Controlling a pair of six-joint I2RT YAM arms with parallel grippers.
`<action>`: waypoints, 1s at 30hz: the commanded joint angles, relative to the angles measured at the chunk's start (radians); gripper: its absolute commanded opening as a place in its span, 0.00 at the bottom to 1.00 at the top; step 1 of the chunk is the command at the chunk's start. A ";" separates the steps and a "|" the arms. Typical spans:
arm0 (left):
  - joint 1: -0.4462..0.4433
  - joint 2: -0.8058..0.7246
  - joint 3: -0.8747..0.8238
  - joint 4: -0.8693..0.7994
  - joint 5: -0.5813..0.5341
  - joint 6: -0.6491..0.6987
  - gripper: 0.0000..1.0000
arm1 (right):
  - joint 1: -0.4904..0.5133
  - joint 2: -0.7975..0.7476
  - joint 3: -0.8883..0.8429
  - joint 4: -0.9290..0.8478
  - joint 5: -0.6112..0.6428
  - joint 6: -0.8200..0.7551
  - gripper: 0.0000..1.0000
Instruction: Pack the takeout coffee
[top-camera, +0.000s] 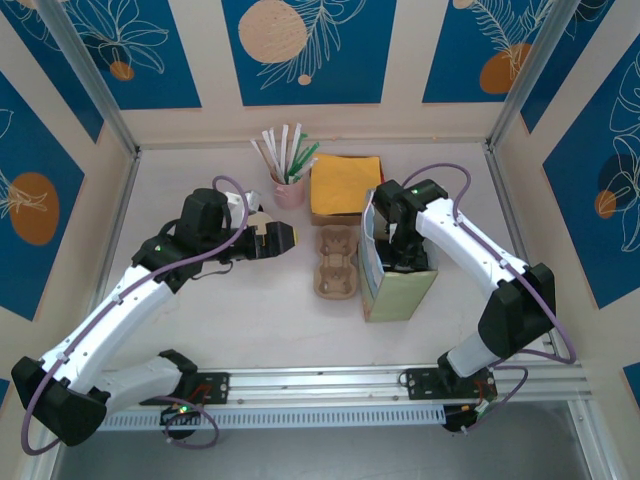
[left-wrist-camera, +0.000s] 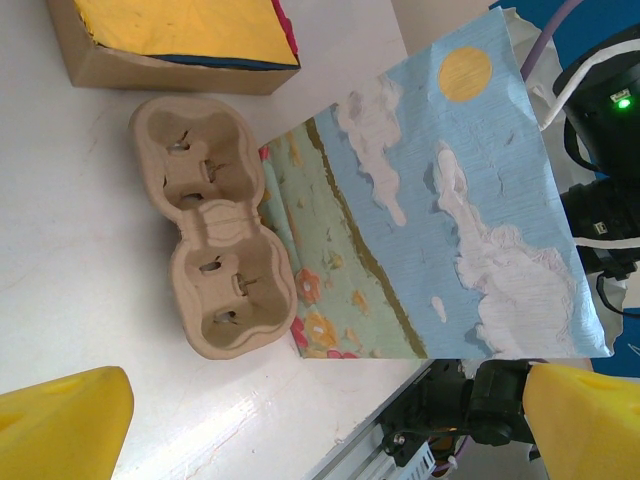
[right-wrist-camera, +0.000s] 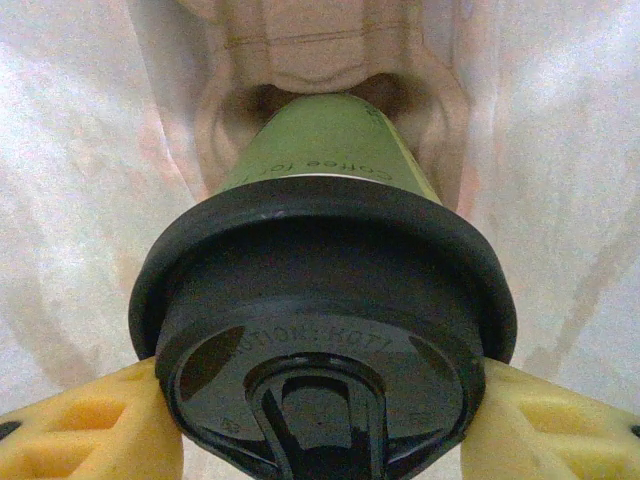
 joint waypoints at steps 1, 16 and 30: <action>-0.003 -0.020 0.024 -0.005 0.002 0.013 1.00 | -0.005 0.006 -0.018 0.007 -0.030 -0.010 0.57; -0.003 -0.020 0.027 -0.008 0.005 0.013 1.00 | -0.009 0.014 -0.029 0.022 -0.032 -0.015 0.57; -0.003 -0.019 0.028 -0.006 0.007 0.013 1.00 | -0.010 0.011 -0.025 0.016 -0.031 -0.016 0.57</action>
